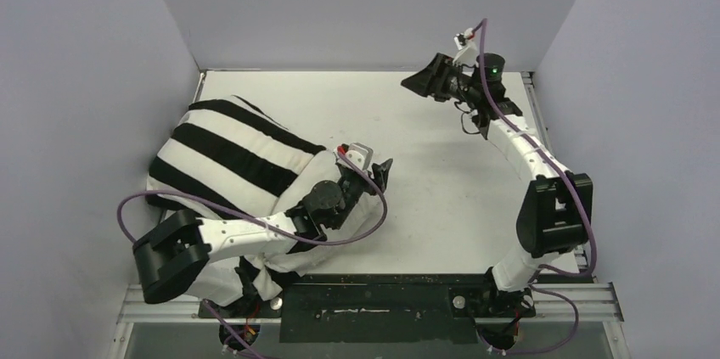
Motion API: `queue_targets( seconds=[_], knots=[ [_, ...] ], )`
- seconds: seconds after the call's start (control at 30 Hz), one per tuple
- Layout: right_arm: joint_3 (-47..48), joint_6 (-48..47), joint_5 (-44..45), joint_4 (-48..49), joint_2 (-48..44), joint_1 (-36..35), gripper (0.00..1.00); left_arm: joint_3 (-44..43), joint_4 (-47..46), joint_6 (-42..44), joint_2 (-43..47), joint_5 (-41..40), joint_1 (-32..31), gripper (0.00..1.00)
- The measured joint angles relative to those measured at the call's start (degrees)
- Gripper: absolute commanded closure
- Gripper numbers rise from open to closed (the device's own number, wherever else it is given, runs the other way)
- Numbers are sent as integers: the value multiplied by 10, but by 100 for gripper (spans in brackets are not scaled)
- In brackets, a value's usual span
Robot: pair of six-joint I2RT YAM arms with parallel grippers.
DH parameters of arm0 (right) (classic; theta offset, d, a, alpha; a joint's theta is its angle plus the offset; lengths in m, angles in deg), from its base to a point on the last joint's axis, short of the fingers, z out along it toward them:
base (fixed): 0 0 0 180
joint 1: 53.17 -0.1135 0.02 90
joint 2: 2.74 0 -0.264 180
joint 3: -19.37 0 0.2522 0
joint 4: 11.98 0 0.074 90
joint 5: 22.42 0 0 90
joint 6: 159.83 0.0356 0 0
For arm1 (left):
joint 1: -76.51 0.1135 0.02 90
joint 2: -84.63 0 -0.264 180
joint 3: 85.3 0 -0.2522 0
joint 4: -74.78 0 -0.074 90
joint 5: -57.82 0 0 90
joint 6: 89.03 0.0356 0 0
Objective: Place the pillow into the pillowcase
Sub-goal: Stuff the pillow into the pillowcase.
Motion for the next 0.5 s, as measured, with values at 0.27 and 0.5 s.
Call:
queue_targets(
  seconds=[0.27,0.5],
  knots=[
    [-133,-4,39,-15,-138,22,24,-161,388,-39,120,129,4,26],
    [-347,23,71,13,-208,15,24,-287,705,-9,122,149,5,22]
  ],
)
